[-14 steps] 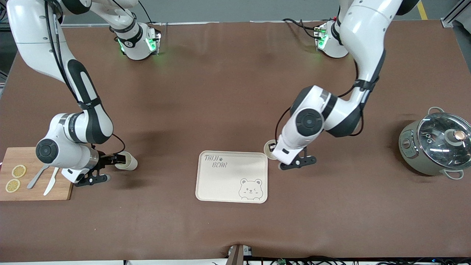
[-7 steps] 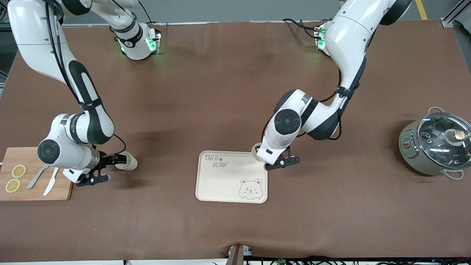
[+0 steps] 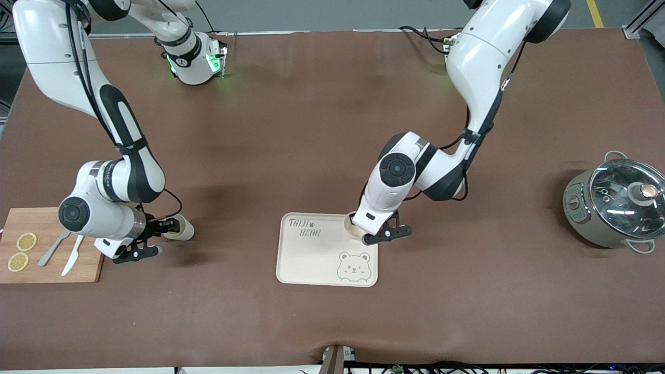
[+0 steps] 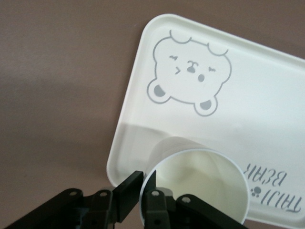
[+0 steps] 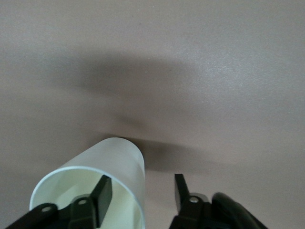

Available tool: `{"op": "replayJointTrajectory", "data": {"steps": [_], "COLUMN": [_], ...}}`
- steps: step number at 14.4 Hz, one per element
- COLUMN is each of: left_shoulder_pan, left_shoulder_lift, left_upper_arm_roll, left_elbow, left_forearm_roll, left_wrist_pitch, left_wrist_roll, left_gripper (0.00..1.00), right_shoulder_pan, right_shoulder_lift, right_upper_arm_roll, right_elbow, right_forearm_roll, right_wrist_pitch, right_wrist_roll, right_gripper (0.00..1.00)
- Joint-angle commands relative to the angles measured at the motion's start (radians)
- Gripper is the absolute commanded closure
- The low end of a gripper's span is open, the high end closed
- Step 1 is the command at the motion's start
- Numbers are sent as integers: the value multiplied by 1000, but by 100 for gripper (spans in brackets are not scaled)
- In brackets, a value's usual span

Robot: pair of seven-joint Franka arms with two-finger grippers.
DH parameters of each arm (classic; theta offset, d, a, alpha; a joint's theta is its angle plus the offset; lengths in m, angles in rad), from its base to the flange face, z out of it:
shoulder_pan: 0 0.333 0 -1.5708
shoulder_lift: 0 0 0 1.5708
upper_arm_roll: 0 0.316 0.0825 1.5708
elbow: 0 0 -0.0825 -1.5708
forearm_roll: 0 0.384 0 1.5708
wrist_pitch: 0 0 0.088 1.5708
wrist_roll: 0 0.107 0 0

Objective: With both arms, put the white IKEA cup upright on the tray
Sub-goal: 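Carry the cup with the left gripper onto the tray and lower it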

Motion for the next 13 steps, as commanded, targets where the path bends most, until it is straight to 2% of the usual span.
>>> {"op": "replayJointTrajectory", "data": {"steps": [1,3,4,8,10,13], "left_shoulder_pan": [-41,-50,-52,-62,-67,-71], "left_shoulder_lift": [39,45,45,53,54,63], "left_upper_arm_roll": [45,53,57,59,59,59], "left_elbow": [32,32,32,30,27,26], "left_forearm_roll": [25,25,26,28,40,52], "left_wrist_pitch": [71,81,88,94,94,94], "left_wrist_roll": [-40,-38,-38,-38,-38,-38], "left_gripper": [100,100,100,100,100,100], "right_shoulder_pan": [-1,-1,0,3,-6,5], "right_shoulder_lift": [1,1,1,-8,-15,-19], "right_upper_arm_roll": [5,7,7,12,42,44], "right_elbow": [0,0,0,3,11,55], "right_forearm_roll": [12,12,12,12,22,116], "right_wrist_pitch": [3,2,0,-9,-30,-113], "right_wrist_roll": [-12,-12,-12,-8,0,14], "right_gripper": [79,97,100,100,100,100]}}
